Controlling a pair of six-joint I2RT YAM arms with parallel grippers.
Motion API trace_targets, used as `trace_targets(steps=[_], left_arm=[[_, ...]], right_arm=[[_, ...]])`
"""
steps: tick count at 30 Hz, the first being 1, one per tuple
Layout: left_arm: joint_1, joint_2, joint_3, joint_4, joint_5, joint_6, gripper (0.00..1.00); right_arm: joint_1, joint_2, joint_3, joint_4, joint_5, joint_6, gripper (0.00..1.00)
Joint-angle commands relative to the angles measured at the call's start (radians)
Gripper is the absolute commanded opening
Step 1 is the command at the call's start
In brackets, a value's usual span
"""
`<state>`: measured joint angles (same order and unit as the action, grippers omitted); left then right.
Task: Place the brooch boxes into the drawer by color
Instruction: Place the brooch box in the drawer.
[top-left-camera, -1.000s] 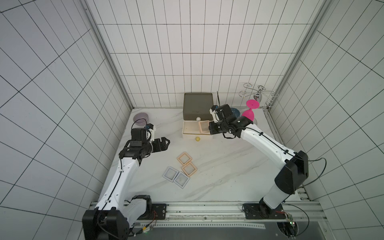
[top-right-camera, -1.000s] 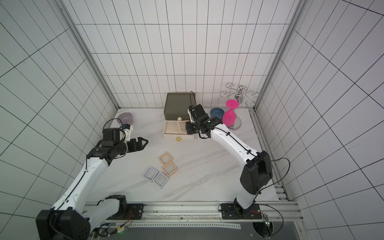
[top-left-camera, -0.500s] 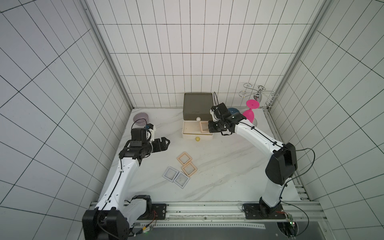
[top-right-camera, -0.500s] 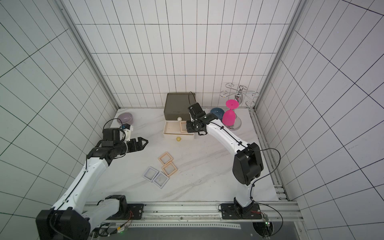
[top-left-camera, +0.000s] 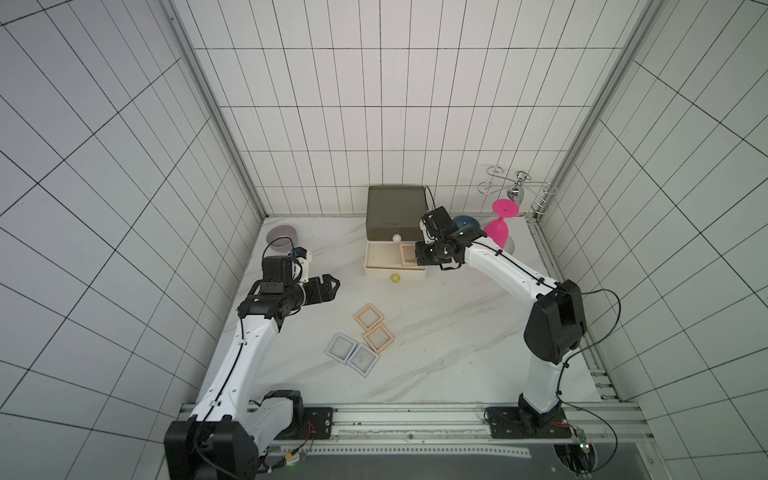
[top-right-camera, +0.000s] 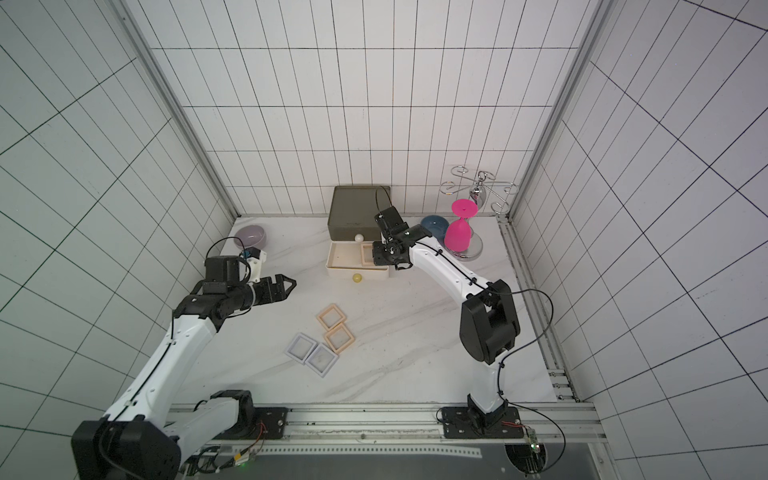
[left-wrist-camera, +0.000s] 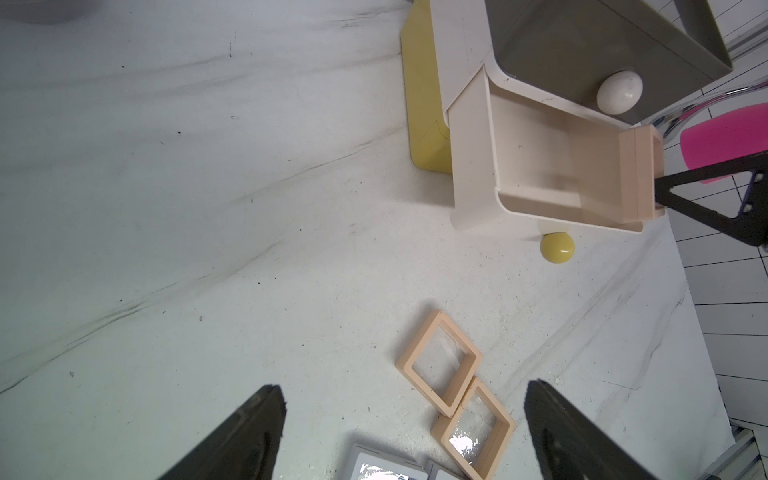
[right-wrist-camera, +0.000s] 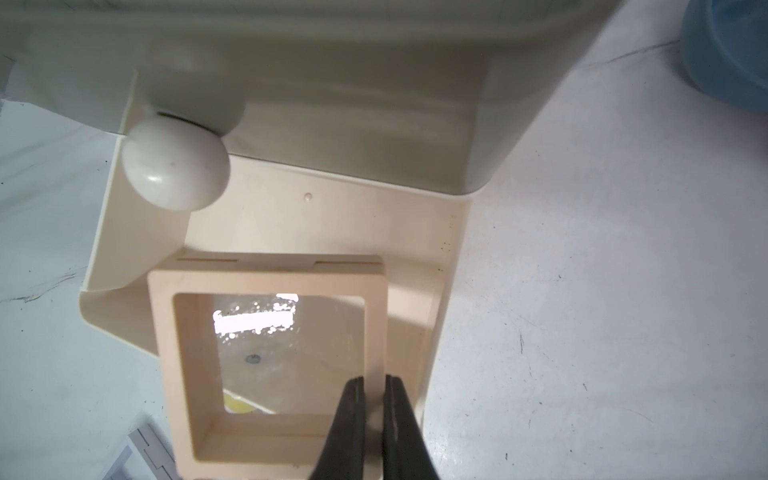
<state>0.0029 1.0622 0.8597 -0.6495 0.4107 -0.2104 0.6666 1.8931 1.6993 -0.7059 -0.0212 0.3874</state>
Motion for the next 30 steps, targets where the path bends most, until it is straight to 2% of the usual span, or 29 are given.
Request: trace_targets(steps=[1, 9, 20, 23, 30], left_arm=[[0.002, -0.018, -0.005, 0.017, -0.003, -0.001, 0.94], [0.003, -0.018, -0.005, 0.018, -0.002, -0.001, 0.94], [0.002, -0.016, -0.005, 0.018, -0.002, -0.001, 0.94], [0.002, -0.015, -0.004, 0.017, -0.003, -0.001, 0.94], [0.002, -0.012, -0.004, 0.019, -0.003, -0.001, 0.94]], right_arm=[[-0.01, 0.033, 0.055, -0.023, 0.03, 0.016, 0.04], [-0.01, 0.053, 0.066, -0.024, 0.062, 0.034, 0.05], [-0.013, 0.055, 0.116, -0.062, 0.081, 0.033, 0.25], [-0.013, 0.052, 0.124, -0.072, 0.085, 0.029, 0.26], [0.004, -0.067, 0.051, -0.036, 0.056, 0.014, 0.3]])
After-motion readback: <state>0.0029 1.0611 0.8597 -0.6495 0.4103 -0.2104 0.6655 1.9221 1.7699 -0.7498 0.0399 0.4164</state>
